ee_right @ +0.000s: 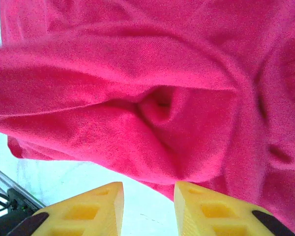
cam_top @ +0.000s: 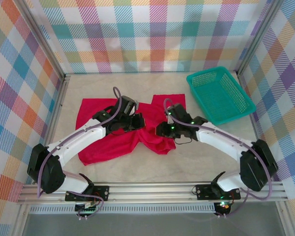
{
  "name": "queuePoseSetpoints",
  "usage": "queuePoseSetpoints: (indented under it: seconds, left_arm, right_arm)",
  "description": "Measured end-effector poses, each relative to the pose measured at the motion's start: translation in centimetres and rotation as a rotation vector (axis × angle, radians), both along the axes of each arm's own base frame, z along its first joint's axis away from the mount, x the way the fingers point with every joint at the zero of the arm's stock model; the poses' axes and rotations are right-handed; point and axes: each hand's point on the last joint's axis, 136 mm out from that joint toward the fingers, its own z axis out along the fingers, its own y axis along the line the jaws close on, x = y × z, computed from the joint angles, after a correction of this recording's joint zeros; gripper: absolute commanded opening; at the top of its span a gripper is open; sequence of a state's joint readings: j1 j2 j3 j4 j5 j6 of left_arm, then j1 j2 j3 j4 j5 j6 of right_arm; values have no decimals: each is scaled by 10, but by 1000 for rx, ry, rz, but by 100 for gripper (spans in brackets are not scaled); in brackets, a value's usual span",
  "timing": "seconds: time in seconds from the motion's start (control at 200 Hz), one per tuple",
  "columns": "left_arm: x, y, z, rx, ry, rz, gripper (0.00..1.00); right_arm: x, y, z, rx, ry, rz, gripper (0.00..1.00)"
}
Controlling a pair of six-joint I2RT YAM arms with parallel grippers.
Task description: Fold the inside-out t-shirt
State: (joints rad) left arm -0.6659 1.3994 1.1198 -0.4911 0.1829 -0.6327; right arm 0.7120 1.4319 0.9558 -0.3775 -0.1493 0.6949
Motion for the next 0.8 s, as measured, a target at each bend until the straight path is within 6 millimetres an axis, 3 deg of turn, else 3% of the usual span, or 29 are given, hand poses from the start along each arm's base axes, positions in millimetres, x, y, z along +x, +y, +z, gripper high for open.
queuePoseSetpoints:
  seconds: [0.2,0.24,0.34,0.45,0.51,0.575,0.735,0.8]
  left_arm:
    - [0,0,0,-2,0,1,0]
    - [0,1,1,-1,0,1,0]
    - [1,3,4,-7,-8,7,0]
    - [3,7,10,-15,-19,20,0]
    - [6,12,11,-17,-22,34,0]
    - [12,18,10,-15,-20,55,0]
    - [29,30,-7,17,10,109,0]
    - [35,33,-17,40,31,125,0]
  right_arm:
    - [21,22,-56,-122,70,6,46]
    - [28,26,-64,-143,75,-1,36]
    - [43,33,-77,-172,71,-9,0]
    - [45,33,-71,-173,62,-20,0]
    - [44,31,-55,-162,39,-24,0]
    - [44,27,-23,-126,-15,-31,0]
    - [30,5,99,54,-262,-65,0]
    - [19,-11,137,118,-347,-89,0]
